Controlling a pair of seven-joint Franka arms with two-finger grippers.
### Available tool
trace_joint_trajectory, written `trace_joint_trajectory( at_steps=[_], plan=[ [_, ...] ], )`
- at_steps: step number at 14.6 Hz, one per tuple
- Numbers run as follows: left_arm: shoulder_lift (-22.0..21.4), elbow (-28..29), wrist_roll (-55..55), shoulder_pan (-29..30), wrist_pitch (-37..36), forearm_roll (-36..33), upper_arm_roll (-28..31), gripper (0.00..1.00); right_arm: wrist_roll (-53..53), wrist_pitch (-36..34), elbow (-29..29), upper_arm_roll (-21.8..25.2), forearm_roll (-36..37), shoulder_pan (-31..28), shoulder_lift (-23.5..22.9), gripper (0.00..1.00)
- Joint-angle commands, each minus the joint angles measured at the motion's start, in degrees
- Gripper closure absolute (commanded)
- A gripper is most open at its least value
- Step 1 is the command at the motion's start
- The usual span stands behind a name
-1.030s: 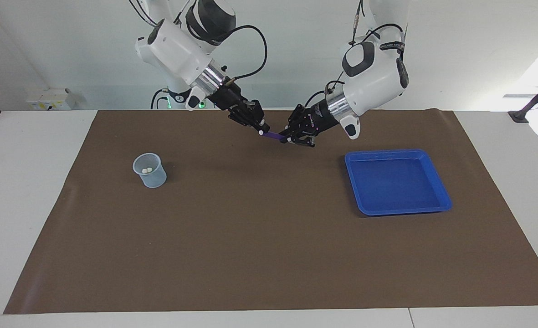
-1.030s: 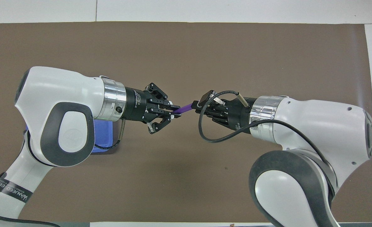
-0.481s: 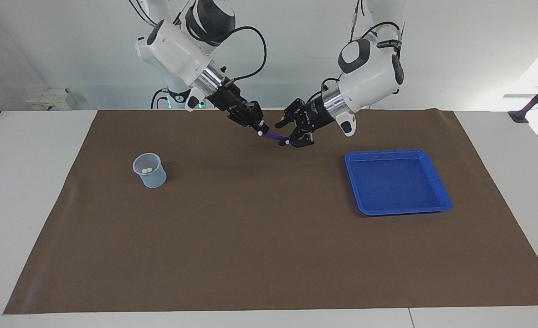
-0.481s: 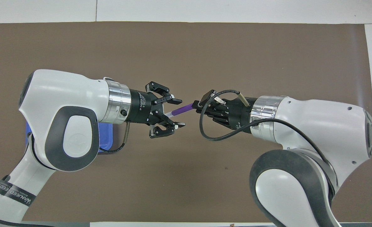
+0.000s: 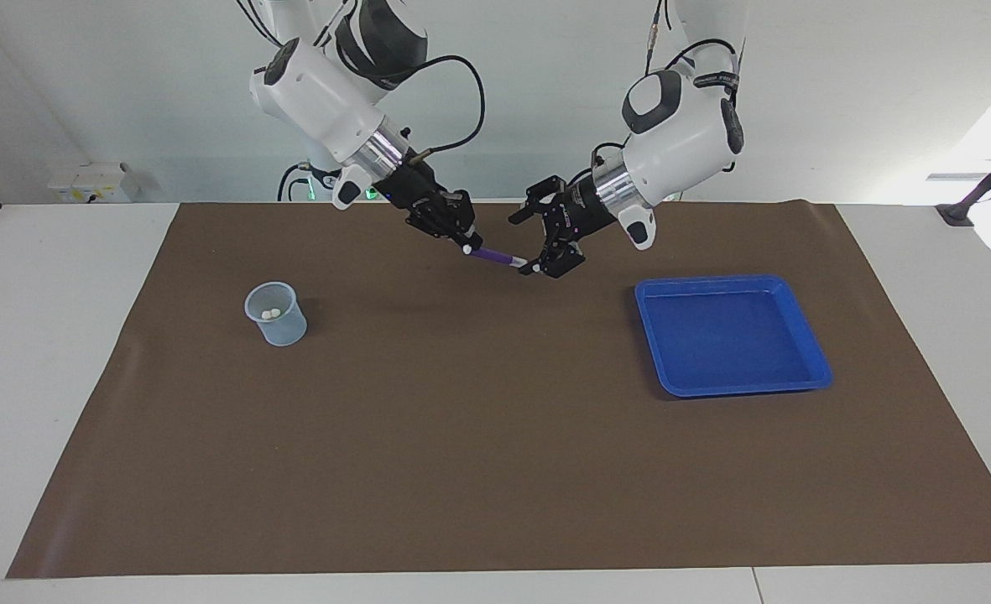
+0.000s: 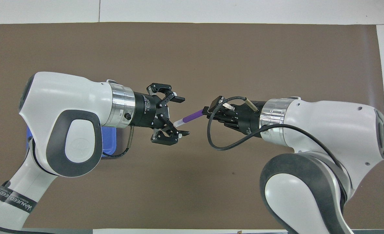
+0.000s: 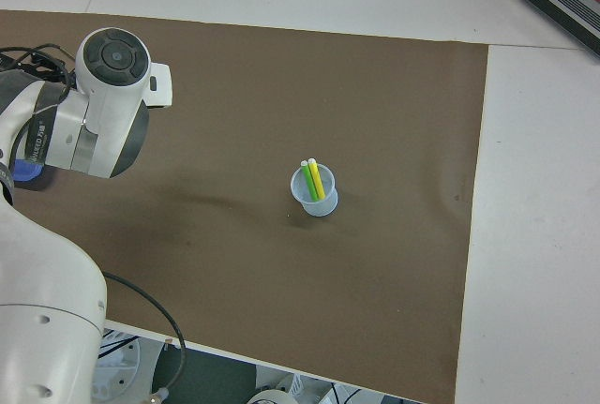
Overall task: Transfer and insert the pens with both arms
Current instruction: 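Open the left gripper while the right gripper carries the pen away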
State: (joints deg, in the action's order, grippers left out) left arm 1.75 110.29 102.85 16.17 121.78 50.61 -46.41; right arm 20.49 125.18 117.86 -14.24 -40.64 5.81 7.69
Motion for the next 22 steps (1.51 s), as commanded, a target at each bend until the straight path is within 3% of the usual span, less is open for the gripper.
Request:
trace_joint_trajectory(
  at_steps=[1,7,10,14,17,22],
  plan=[
    [-3.6,3.3,-3.7,0.7,-0.2,0.6,0.6,0.0,-9.3,-10.8,-4.2,-0.2,8.1,-6.6,0.0,1.0],
    [-5.5,5.6,-21.2,2.1,-6.3,-6.8,0.7,0.0,-35.6,-23.3,-13.9,-0.2,28.4,-14.2,-4.1,1.0],
    [-5.4,4.6,-34.1,6.7,-12.9,-9.2,0.7,0.0,-49.0,-21.9,-12.0,-0.1,40.5,-15.4,-3.8,1.0],
    [-4.6,1.3,-50.6,9.6,-21.2,-19.6,0.7,0.0,-53.8,-20.0,-4.4,-0.1,40.8,-22.1,-1.0,1.0],
    [-3.7,-0.9,-59.7,10.5,-24.6,-26.8,0.7,0.0,-53.4,-16.2,0.6,-0.2,40.8,-21.5,0.6,1.0],
    [-0.3,-7.4,-76.6,10.7,-33.0,-46.4,0.8,0.0,-50.6,-12.7,3.6,-0.2,40.4,-21.5,-0.4,1.0]
  ],
)
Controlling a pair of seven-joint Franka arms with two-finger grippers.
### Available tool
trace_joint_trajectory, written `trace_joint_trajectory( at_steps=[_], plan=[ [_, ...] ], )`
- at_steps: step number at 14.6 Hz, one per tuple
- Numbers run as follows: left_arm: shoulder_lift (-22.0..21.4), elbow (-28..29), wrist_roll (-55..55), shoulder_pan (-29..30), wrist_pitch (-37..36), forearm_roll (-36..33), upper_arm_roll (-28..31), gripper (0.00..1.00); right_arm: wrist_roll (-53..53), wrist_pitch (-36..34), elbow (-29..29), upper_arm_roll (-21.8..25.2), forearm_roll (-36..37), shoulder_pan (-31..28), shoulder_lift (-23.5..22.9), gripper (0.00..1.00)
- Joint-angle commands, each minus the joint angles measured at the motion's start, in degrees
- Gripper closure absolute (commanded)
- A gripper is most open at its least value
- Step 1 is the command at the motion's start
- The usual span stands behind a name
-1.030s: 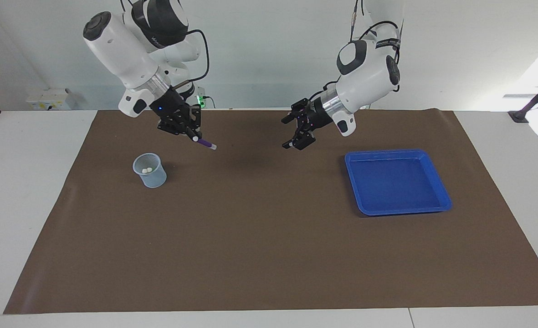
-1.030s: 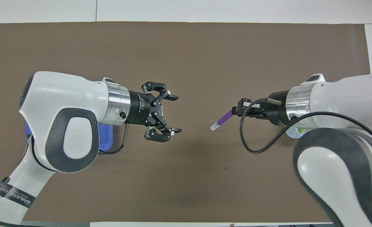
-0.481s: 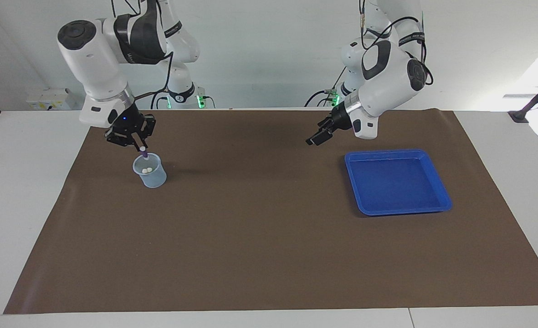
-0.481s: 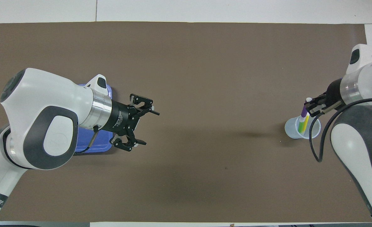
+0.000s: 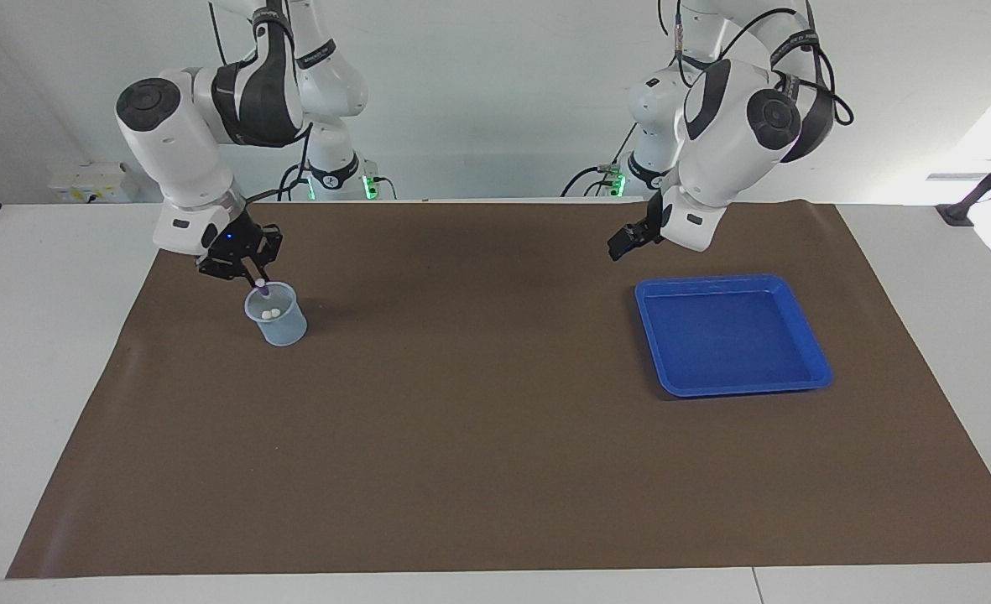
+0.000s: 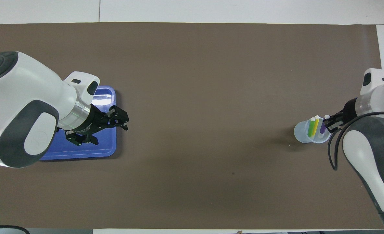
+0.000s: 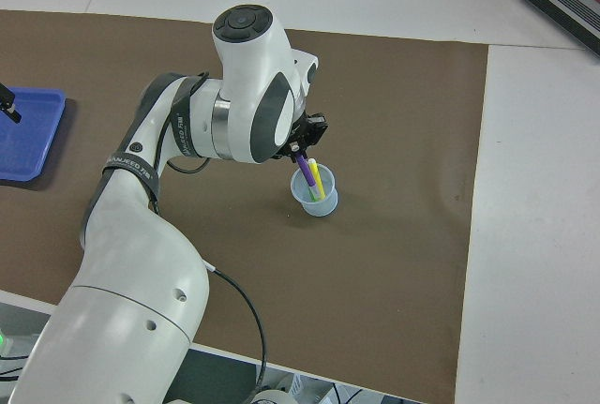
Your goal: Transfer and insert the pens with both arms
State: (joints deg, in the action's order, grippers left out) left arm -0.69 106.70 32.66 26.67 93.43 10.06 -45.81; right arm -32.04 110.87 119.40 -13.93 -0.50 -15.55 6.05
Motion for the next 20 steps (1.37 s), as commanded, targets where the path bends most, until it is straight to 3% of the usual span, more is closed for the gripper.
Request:
trace_joint_trajectory(
  at_steps=[1,2,3,4,7,13,18,20],
  plan=[
    [2.7,-5.0,-10.0,1.4,-6.1,-7.4,0.4,0.0,2.2,1.5,2.3,-0.5,0.2,-0.2,1.2,1.0],
    [2.7,-6.3,-14.9,3.5,-7.7,-8.6,0.5,0.0,2.0,1.3,2.1,-0.5,0.2,-0.4,1.2,0.74],
    [2.5,-7.0,-19.7,4.7,-9.1,-9.8,0.5,0.0,2.2,1.0,1.7,-0.5,0.1,-0.7,1.1,0.2],
    [2.1,-7.3,-24.7,5.8,-9.7,-10.9,0.5,0.0,2.2,0.8,1.1,-0.5,0.0,-0.8,1.0,0.0],
    [1.1,-7.4,-28.4,9.1,-9.8,-10.9,0.7,0.0,2.2,-3.6,-4.2,-0.5,0.0,-0.8,0.9,0.0],
    [-1.6,-7.9,-28.1,9.8,-8.4,-10.9,0.5,0.0,7.3,-21.3,-21.0,-0.3,0.3,-1.8,-0.8,0.0],
    [-2.4,-8.0,-27.9,9.5,-8.4,-10.9,1.0,0.0,13.6,-27.2,-25.7,-0.4,0.8,-1.2,-1.7,0.0],
    [-2.3,-8.1,-28.1,6.5,-8.6,-10.9,4.8,0.0,14.6,-28.4,-26.4,-0.3,1.0,-1.9,-2.0,0.0]
  ],
)
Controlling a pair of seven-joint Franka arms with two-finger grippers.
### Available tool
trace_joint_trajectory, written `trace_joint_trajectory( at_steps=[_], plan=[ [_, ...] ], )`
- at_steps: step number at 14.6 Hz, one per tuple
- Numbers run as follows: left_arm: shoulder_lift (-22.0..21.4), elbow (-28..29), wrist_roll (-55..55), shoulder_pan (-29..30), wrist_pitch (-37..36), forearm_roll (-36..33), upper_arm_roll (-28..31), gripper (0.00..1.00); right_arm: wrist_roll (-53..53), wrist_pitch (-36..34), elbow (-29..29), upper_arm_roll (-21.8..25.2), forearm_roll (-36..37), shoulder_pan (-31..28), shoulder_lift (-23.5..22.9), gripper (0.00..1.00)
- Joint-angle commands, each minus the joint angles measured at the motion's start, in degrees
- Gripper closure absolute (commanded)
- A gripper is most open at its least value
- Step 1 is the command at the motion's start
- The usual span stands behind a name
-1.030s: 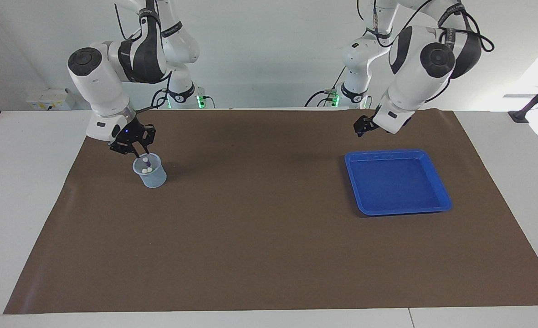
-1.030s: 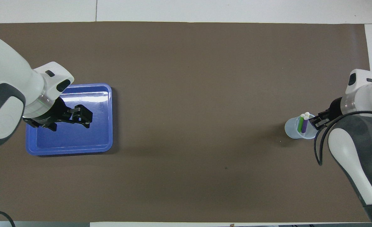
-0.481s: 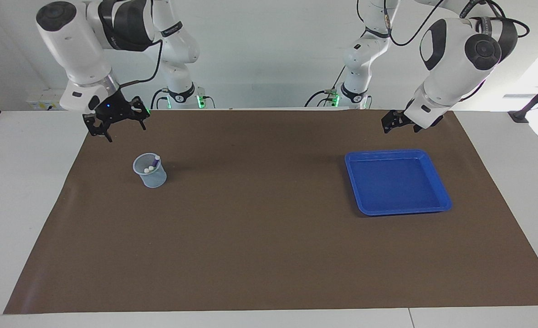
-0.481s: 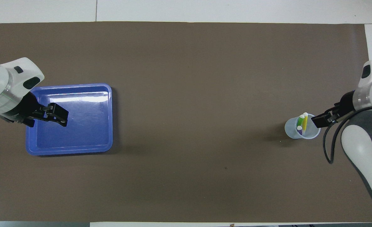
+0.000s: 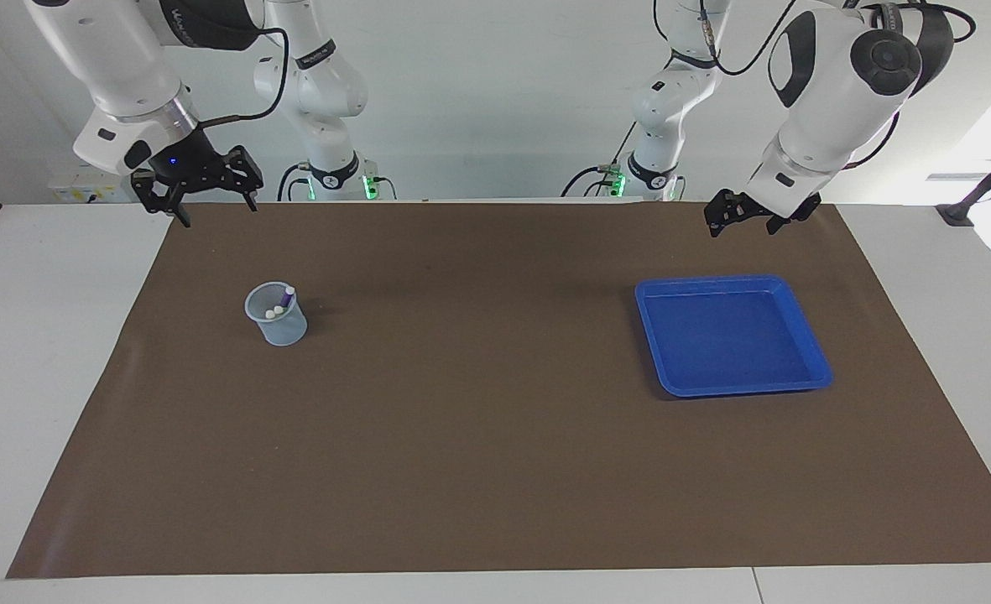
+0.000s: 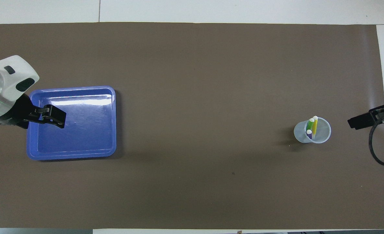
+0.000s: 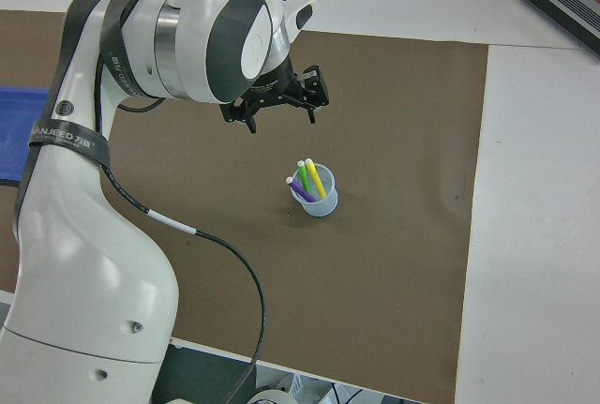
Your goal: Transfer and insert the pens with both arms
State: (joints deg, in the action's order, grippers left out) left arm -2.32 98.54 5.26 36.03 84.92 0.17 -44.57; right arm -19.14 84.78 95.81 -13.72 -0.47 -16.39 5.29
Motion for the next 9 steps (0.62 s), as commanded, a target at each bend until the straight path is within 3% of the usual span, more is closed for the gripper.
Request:
trace_joint_trajectory(
  at_steps=[1,7,9],
  plan=[
    [-0.7,-0.2,-0.6,-6.1,-0.5,-0.9,7.1,0.0,3.1,-2.6,-3.2,-0.3,2.1,-1.4,-1.2,0.0],
    [0.4,-7.9,-0.6,-36.0,-6.5,-0.5,35.9,0.0,5.3,-1.0,-2.6,-0.4,4.0,-1.2,-1.3,0.0],
    [1.3,-11.3,-0.7,-39.8,-9.3,0.0,40.3,0.0,8.6,-1.3,-2.0,0.4,4.0,2.5,-1.8,0.0]
  ],
)
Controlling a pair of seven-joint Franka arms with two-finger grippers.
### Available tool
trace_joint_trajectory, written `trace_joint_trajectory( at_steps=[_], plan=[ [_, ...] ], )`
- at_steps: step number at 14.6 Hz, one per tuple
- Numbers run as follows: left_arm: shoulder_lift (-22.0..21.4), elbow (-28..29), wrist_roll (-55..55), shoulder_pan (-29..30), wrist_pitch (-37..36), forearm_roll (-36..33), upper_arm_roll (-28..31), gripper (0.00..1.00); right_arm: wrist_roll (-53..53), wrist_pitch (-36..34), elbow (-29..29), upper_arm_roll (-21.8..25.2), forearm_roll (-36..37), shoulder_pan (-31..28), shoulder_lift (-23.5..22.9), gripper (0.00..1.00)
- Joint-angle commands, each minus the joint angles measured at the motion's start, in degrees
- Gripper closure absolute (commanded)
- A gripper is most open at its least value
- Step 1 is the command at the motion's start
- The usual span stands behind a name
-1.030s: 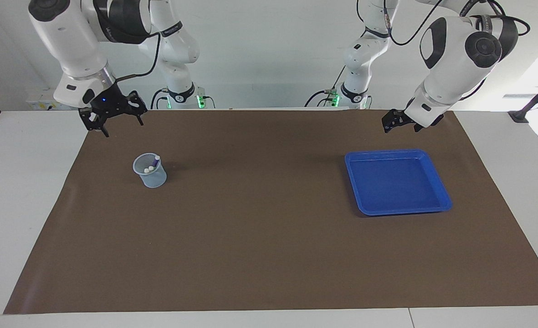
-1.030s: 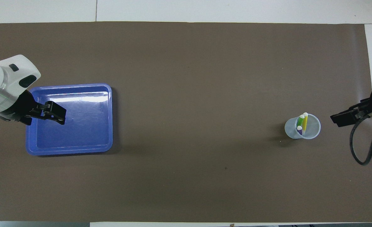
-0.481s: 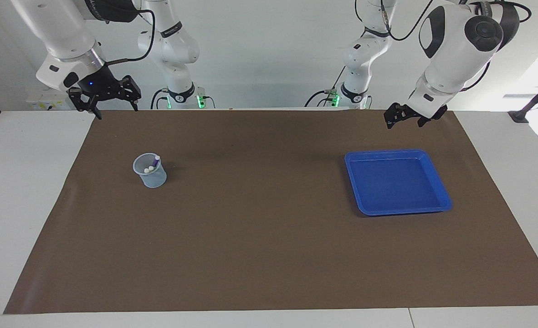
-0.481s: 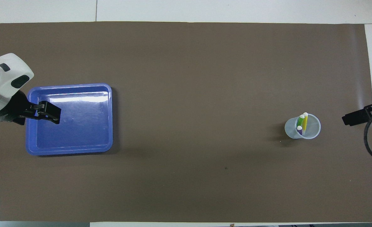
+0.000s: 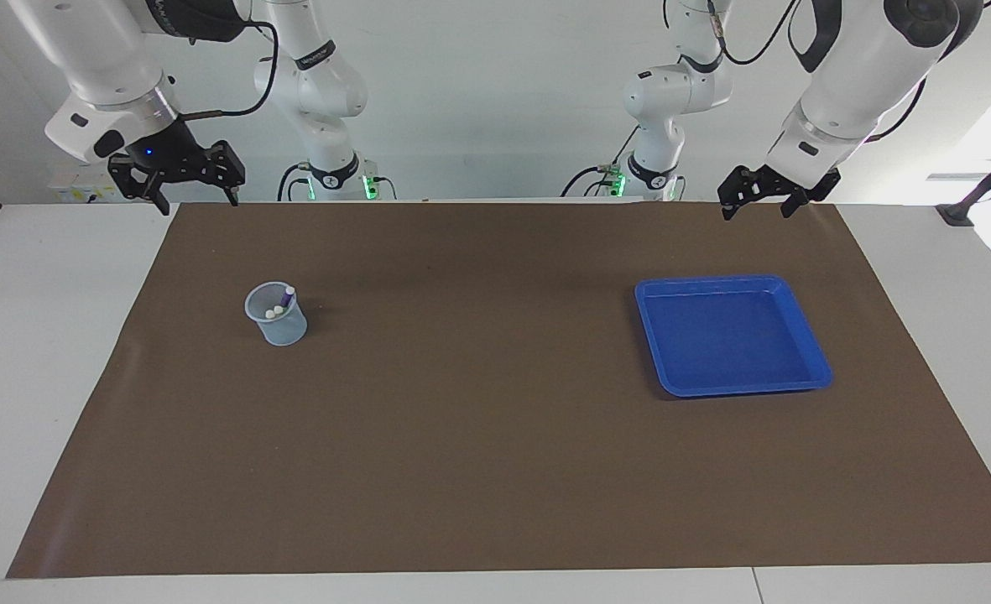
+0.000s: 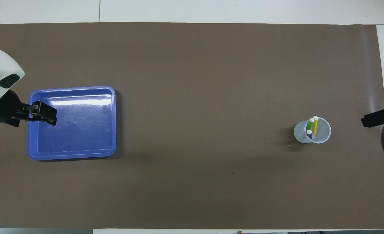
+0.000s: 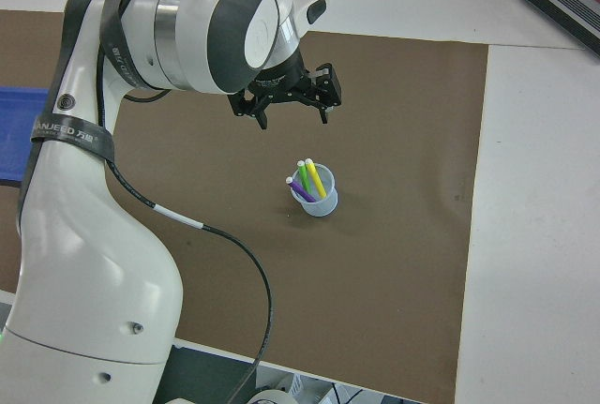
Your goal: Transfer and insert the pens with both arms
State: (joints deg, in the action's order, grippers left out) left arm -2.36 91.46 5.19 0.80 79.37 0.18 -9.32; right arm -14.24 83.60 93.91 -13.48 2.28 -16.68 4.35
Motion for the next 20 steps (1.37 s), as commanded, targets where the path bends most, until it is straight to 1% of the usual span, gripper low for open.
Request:
trace_joint_trajectory(
  at_steps=[1,2,4,6,11,15,20],
  plan=[
    [1.8,-5.1,-0.5,-4.6,-4.5,1.0,5.3,0.0,6.0,-0.5,-0.5,2.9,1.4,6.4,-1.2,0.0],
    [1.7,-5.2,-0.5,-4.7,-4.1,1.6,5.4,0.0,6.4,-1.0,-0.7,8.1,1.2,10.1,-2.2,0.0],
    [1.4,-4.5,-0.8,-4.6,-3.3,1.7,5.5,0.0,6.6,-1.2,-0.2,10.2,1.2,12.2,-2.1,0.0],
    [0.9,-3.1,-0.9,-4.8,-2.6,1.6,5.6,0.0,6.7,-2.0,-0.7,13.1,1.2,13.9,-3.0,0.0],
    [1.5,-4.4,-0.7,-5.6,-3.3,1.6,5.6,0.0,6.8,-2.1,-1.3,14.1,1.4,15.2,-3.7,0.0],
    [1.5,-5.2,-0.6,-5.8,-6.0,1.4,5.5,0.0,6.8,-2.2,-1.5,14.1,1.4,14.8,-3.8,0.0],
    [0.3,-3.7,-0.6,-5.8,-2.6,1.4,5.5,0.0,6.8,-2.0,-1.5,14.3,1.4,14.7,-3.8,0.0]
  ],
)
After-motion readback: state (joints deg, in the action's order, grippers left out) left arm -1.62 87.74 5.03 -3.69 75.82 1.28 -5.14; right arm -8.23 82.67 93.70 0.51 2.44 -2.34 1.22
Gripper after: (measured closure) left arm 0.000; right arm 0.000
